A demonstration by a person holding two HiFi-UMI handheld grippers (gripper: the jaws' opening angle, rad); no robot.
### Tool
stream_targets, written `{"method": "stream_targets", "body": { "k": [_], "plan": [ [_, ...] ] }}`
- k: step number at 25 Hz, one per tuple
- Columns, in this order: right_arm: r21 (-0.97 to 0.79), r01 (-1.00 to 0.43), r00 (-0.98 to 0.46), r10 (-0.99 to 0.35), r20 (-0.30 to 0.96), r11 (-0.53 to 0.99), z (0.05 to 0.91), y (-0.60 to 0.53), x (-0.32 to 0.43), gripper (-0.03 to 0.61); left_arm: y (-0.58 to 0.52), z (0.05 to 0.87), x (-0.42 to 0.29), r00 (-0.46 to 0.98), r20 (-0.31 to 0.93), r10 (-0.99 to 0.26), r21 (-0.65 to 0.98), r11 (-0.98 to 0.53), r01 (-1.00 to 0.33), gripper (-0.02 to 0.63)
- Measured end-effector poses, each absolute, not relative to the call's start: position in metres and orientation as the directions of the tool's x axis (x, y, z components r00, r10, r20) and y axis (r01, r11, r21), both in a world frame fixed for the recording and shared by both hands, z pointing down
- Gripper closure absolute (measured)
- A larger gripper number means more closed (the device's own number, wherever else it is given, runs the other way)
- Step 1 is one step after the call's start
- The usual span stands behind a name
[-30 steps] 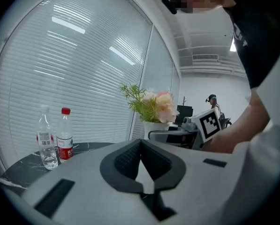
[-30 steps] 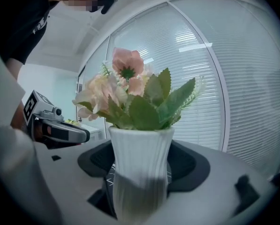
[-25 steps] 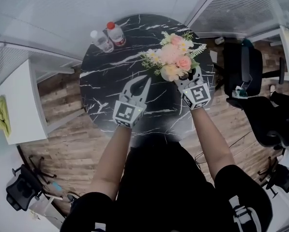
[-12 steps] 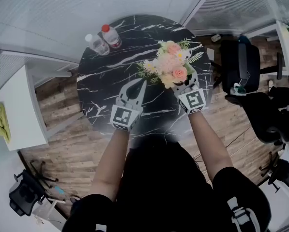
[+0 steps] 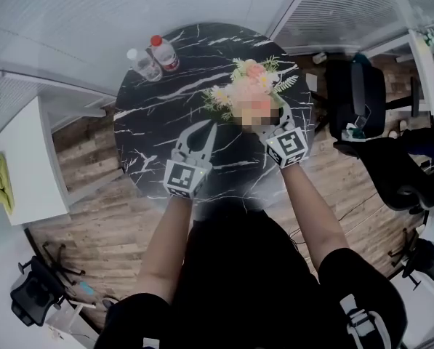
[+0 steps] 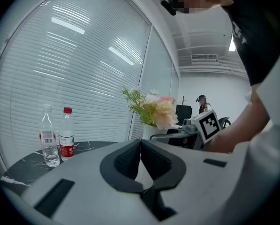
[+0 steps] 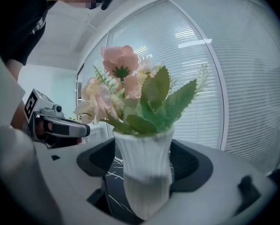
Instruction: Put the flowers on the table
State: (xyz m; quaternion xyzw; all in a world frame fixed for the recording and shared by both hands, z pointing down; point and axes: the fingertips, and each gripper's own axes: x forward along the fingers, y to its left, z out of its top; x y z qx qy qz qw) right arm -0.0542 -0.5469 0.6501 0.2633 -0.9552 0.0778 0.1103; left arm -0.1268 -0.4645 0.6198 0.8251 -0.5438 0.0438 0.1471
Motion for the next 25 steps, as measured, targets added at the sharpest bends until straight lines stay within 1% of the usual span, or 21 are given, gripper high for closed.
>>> {"method": "stream_targets", "body": {
  "k": [8, 13, 20, 25],
  "plan": [
    [-0.111, -0.522, -0.835, -0.481, 0.267, 0.845, 0.644, -0.534, -0.029, 0.227, -0.444, 0.615, -0.12, 0.399, 0.25, -0.882, 0.191, -0.359, -0.914, 0.601],
    [-0.111, -0.498, -0.848, -0.456, 0.271, 0.86, 0.629, -0.509, -0.011, 0.227, -0.427, 0.599, -0.114, 0.388, 0.25, -0.887, 0.174, -0.353, -0.919, 0.601],
    [-0.13, -0.419, -0.892, -0.381, 0.241, 0.899, 0.586, -0.466, 0.0, 0.227, -0.4, 0.56, -0.097, 0.39, 0.228, -0.892, 0.128, -0.37, -0.92, 0.601],
    [-0.139, -0.33, -0.934, -0.301, 0.195, 0.934, 0.541, -0.435, 0.0, 0.229, -0.385, 0.518, -0.078, 0.409, 0.179, -0.895, 0.115, -0.393, -0.912, 0.601]
  ]
}}
